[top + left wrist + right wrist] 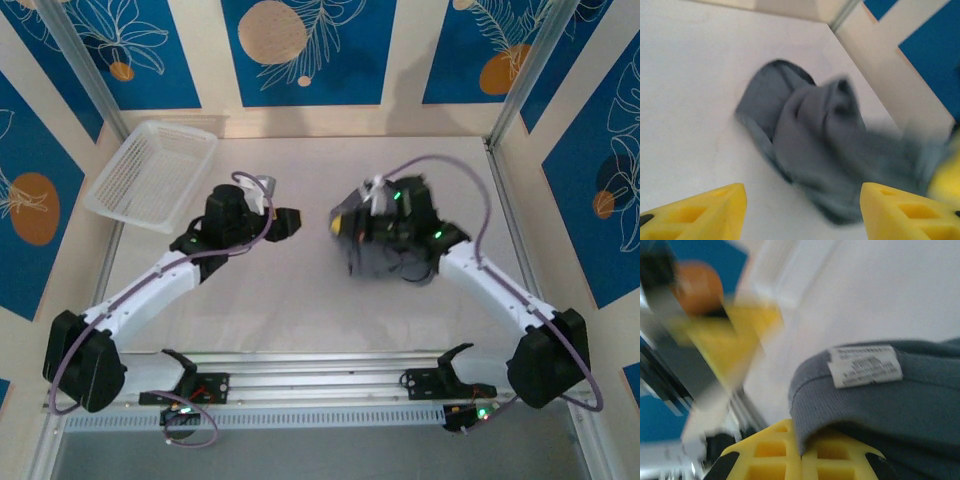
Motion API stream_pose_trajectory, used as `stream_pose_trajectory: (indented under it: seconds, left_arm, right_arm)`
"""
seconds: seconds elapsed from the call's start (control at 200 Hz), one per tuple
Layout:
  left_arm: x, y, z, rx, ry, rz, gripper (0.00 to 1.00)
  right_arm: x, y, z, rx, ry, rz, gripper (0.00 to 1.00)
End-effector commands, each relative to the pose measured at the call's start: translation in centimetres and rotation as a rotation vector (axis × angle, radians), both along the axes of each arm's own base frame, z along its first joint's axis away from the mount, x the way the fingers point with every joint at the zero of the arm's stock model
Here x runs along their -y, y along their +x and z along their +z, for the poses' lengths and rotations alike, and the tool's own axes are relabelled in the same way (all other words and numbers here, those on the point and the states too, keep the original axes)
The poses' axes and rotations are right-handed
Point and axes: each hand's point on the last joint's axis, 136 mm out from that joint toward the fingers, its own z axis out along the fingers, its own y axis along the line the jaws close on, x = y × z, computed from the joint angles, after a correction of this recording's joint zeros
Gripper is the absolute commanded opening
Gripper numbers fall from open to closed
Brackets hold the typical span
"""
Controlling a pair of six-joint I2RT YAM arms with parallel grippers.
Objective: Fold the inside-out t-shirt
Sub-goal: Adjust the T-shirt at the center of the table.
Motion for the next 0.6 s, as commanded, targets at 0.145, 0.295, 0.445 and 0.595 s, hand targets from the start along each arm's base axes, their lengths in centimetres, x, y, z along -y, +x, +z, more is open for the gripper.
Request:
stream_pose_trajectory:
  seconds: [0.145, 0.295, 0.445, 0.595]
  left_arm:
    - [0.3, -1.5, -5.9, -0.232, 0.092, -0.109, 0.63]
    - [3.8, -2.1, -8.9, -0.302, 0.119, -0.24, 0.65]
    - [7.2, -1.9, -11.1, -0.321, 0.208, -0.307, 0.66]
    - [9.5, -2.5, -13.7, -0.382, 0.182, -0.361, 0.66]
  right_arm:
    - [1.5, -3.1, -2.0, 0.085, -0.088, -0.024, 0.54]
    - [7.5, 1.0, -3.6, 0.067, -0.297, -0.322, 0.56]
    - [9.3, 3.2, -7.5, 0.065, -0.519, -0.332, 0.64]
    - [7.8, 5.5, -10.0, 0.03, -0.601, -0.25, 0.75]
